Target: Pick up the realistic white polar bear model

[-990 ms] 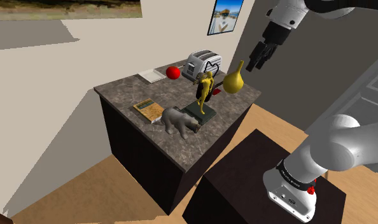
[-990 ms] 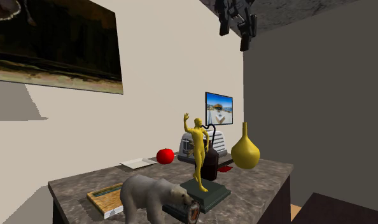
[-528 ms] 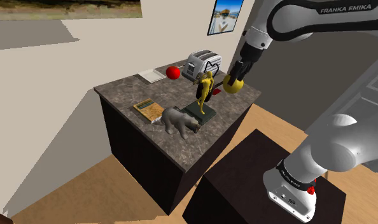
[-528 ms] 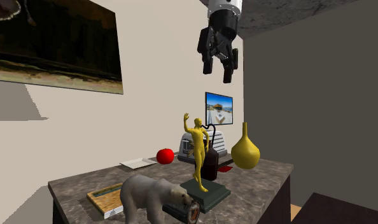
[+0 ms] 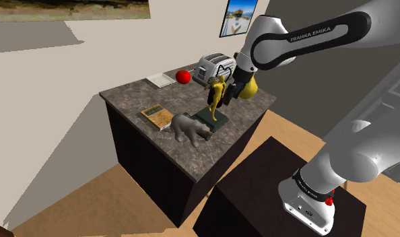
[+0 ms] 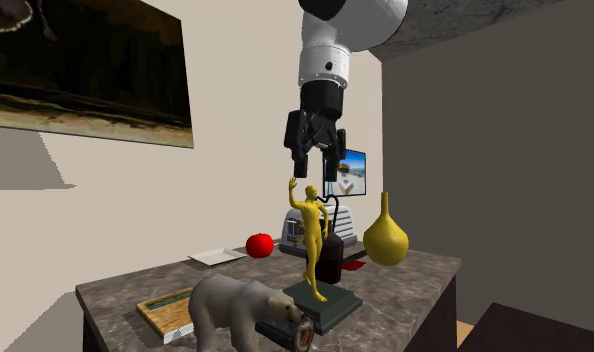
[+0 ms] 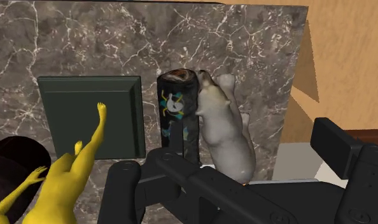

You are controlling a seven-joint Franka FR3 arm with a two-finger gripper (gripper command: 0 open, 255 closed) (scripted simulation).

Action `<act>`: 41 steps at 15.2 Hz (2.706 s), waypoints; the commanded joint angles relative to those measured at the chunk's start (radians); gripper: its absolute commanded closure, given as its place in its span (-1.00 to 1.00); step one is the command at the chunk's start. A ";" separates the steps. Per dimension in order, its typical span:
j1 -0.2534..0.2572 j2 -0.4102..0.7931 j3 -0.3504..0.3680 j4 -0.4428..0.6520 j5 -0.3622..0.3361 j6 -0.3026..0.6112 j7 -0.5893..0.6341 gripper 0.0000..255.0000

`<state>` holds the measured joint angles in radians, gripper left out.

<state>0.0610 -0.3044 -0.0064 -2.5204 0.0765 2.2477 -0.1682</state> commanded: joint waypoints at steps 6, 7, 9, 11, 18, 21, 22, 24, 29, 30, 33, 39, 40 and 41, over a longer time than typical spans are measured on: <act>0.020 0.276 0.019 0.060 -0.013 0.198 -0.031 -1.00; 0.023 0.317 0.021 0.073 -0.016 0.222 -0.033 -1.00; 0.028 0.398 0.026 0.103 -0.025 0.268 -0.037 -1.00; 0.034 0.479 0.029 0.138 -0.037 0.309 -0.039 -1.00; 0.044 0.637 0.030 0.194 -0.055 0.403 -0.040 -1.00; 0.044 0.676 0.030 0.199 -0.055 0.437 -0.040 -1.00; 0.044 0.684 0.030 0.200 -0.055 0.444 -0.040 -1.00; 0.043 0.684 0.030 0.200 -0.055 0.444 -0.042 1.00; 0.043 0.682 0.030 0.198 -0.055 0.444 -0.041 1.00; 0.044 0.682 0.030 0.198 -0.055 0.444 -0.041 1.00; 0.044 0.684 0.030 0.200 -0.055 0.444 -0.040 1.00; 0.044 0.606 0.031 0.192 -0.055 0.374 -0.040 1.00; 0.044 0.593 0.031 0.191 -0.055 0.362 -0.039 1.00; 0.044 0.581 0.031 0.191 -0.055 0.350 -0.039 1.00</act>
<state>0.1051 0.2900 0.0245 -2.3306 0.0217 2.6118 -0.2072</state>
